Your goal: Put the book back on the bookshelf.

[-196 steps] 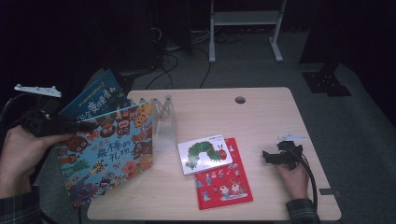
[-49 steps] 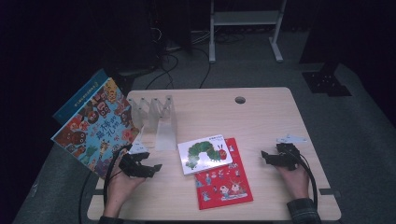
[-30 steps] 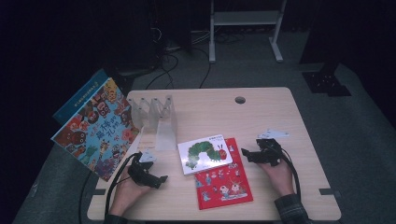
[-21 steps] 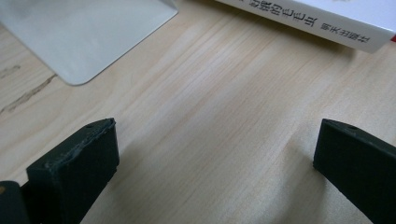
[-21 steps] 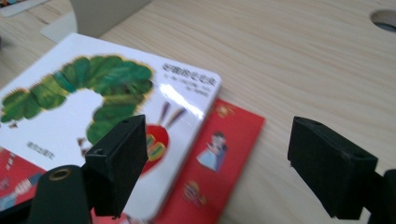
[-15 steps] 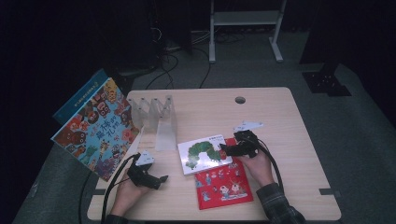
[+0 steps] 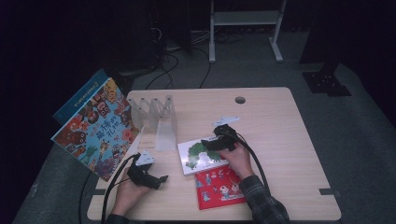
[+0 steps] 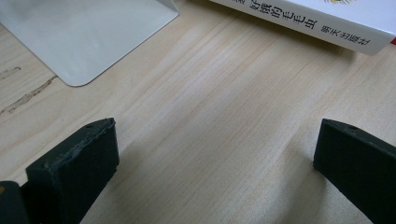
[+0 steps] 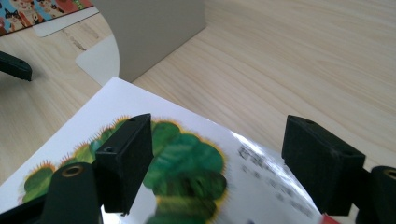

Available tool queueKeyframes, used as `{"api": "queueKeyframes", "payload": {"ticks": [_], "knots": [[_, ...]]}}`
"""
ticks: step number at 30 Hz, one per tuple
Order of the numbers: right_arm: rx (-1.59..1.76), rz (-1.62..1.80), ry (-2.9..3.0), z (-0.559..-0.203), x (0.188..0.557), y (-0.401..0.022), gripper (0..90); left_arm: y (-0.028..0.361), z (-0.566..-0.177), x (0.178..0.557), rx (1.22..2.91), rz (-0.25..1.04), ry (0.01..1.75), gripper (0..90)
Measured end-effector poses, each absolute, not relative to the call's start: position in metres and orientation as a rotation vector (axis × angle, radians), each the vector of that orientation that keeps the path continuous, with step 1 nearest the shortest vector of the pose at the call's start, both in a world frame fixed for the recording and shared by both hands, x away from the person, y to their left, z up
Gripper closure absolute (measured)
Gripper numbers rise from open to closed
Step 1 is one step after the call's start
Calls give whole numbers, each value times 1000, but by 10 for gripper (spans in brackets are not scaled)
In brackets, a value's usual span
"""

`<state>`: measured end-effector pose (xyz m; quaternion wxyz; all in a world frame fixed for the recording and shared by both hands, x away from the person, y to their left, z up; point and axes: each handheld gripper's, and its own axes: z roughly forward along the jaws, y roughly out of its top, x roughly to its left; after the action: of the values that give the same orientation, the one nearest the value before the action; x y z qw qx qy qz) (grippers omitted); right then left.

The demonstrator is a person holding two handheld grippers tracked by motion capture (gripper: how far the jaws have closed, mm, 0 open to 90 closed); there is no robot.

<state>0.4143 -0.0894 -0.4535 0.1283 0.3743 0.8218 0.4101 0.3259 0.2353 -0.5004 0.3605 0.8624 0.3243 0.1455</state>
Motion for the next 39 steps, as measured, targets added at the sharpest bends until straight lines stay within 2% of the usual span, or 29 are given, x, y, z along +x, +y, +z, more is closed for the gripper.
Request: {"api": "queueKeyframes", "payload": {"ticks": [5, 10, 19, 39], "knots": [[1051, 1189, 2431, -459, 423, -65, 272, 235, -500, 326, 2222, 375, 836, 0], [1023, 1190, 2462, -463, 428, -45, 347, 235, -501, 326, 2220, 375, 837, 0], [1006, 1189, 2554, -473, 433, -26, 415, 235, -501, 326, 2219, 375, 838, 0], [901, 1225, 2630, -474, 406, -38, 418, 234, -500, 326, 2222, 366, 840, 0]]}}
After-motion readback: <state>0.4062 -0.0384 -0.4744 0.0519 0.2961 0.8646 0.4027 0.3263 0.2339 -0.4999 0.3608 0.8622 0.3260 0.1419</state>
